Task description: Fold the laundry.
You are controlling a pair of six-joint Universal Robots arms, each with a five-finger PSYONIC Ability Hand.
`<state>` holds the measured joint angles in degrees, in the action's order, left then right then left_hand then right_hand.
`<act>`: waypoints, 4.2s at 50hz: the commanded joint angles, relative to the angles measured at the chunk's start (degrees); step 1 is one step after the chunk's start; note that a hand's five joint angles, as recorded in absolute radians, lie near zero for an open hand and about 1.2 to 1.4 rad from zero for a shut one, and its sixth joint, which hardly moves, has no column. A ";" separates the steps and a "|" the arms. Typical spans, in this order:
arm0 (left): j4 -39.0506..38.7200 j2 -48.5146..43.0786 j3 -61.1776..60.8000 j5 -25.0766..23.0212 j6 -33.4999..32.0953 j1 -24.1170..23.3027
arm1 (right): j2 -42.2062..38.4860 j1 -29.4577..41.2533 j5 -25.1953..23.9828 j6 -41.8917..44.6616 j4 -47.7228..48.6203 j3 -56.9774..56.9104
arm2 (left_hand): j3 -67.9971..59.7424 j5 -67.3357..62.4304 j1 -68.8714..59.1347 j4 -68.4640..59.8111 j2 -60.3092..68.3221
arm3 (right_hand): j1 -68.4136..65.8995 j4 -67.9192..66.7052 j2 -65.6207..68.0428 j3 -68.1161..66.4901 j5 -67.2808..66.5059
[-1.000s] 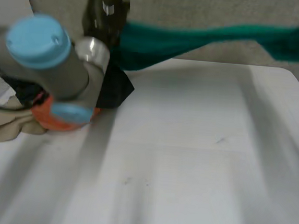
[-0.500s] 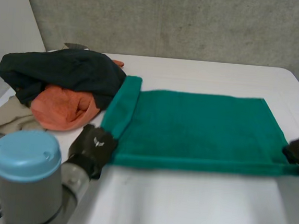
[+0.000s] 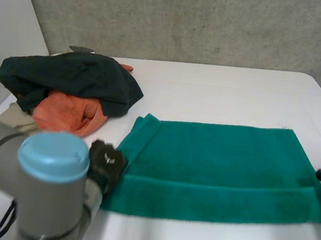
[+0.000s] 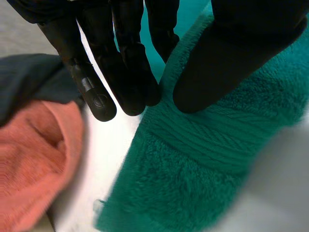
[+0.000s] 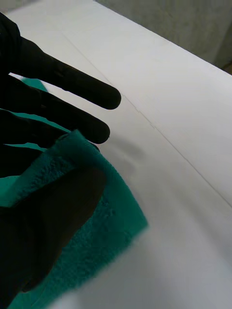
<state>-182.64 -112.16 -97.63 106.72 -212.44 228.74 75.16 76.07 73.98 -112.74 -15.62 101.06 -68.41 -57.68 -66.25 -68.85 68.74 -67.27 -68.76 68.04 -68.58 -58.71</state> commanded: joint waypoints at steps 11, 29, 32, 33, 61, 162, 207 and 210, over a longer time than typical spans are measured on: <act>-17.90 -11.76 59.53 -7.65 -16.87 8.91 | -7.58 12.88 8.46 -21.28 29.92 -43.39 | -11.59 -12.32 -13.75 -11.15 11.26 | -12.73 -11.24 11.96 -11.42 -11.29; -23.29 -9.04 44.30 -8.90 -11.94 12.07 | -4.67 13.06 8.46 -25.69 37.16 -38.22 | -11.59 -12.32 -13.75 -11.15 11.26 | -12.73 -11.24 11.96 -11.42 -11.29; -23.29 -8.95 38.06 -8.81 -11.59 11.99 | -5.55 13.14 7.59 -25.69 34.17 -35.85 | -11.59 -12.32 -13.75 -11.15 11.26 | -12.73 -11.24 11.96 -11.42 -11.29; -23.29 -9.04 36.47 -8.81 -11.33 11.90 | -6.51 13.14 6.71 -25.69 32.34 -34.54 | -11.59 -12.32 -13.75 -11.15 11.26 | -12.73 -11.24 11.96 -11.42 -11.29; -11.97 1.94 -5.02 0.15 -5.26 -1.81 | -2.31 -7.41 -0.33 3.81 -7.21 -4.13 | -11.59 -12.32 -13.75 -11.15 11.26 | -12.73 -11.24 11.96 -11.42 -11.29; -18.37 -4.21 13.18 -3.80 1.59 0.91 | -19.62 -5.76 8.81 -11.37 25.63 -22.40 | 58.41 57.68 56.25 58.85 -58.74 | -12.73 -11.24 11.96 -11.42 -11.29; -18.72 -1.30 9.56 -3.80 8.10 2.06 | -9.94 29.25 -3.23 -38.88 24.42 -8.07 | 58.41 57.68 56.25 58.85 -58.74 | 57.27 58.76 -58.04 58.58 58.71; -18.90 -1.65 9.48 -3.80 8.10 1.62 | -10.64 25.55 -3.23 -35.99 23.35 -7.02 | 58.41 57.68 56.25 58.85 -58.74 | 57.27 58.76 -58.04 58.58 58.71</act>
<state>-201.36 -113.51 -88.20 102.92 -204.33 231.23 65.05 109.15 71.43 -149.48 12.24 92.42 -11.98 -2.82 -10.96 -11.51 11.67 -13.31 -11.92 12.54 -12.28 -2.87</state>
